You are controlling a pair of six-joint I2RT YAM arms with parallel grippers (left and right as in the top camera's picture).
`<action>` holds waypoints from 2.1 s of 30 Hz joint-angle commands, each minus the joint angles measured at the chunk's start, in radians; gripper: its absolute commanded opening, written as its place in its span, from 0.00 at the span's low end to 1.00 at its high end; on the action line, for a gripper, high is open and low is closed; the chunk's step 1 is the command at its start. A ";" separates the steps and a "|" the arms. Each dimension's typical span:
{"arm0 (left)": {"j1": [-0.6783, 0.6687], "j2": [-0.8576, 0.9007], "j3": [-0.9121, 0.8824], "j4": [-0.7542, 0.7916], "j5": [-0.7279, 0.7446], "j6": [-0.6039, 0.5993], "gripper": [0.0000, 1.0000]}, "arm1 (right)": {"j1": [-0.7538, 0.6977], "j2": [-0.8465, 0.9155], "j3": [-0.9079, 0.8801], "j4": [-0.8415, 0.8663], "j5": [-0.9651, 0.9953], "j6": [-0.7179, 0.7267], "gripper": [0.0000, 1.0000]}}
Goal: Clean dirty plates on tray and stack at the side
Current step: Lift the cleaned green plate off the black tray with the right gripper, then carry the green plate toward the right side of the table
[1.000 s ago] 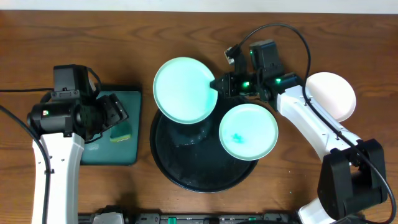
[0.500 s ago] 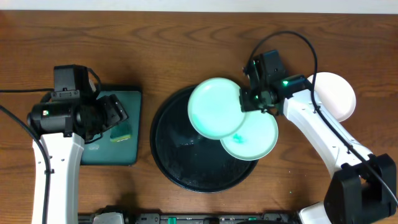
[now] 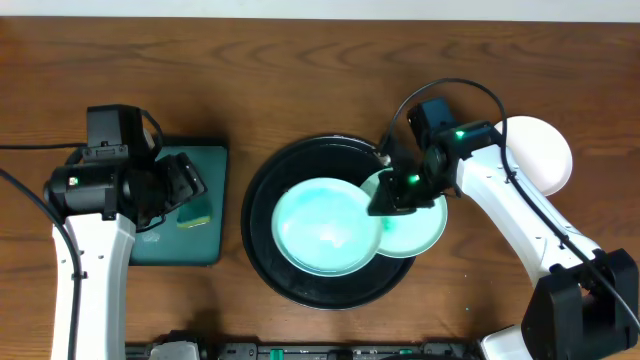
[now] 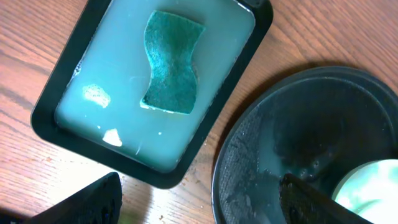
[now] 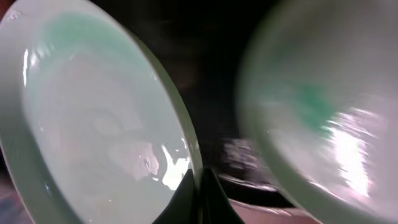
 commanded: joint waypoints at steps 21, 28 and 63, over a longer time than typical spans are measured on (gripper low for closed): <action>0.002 0.004 0.016 -0.016 -0.002 -0.008 0.81 | 0.150 -0.017 0.333 0.195 0.582 -0.042 0.02; 0.002 0.004 0.016 -0.016 -0.002 -0.008 0.81 | 0.235 -0.015 0.367 0.151 0.934 -0.136 0.01; 0.002 0.004 0.016 -0.015 -0.006 -0.005 0.81 | 0.752 -0.011 0.367 0.530 1.929 -0.852 0.01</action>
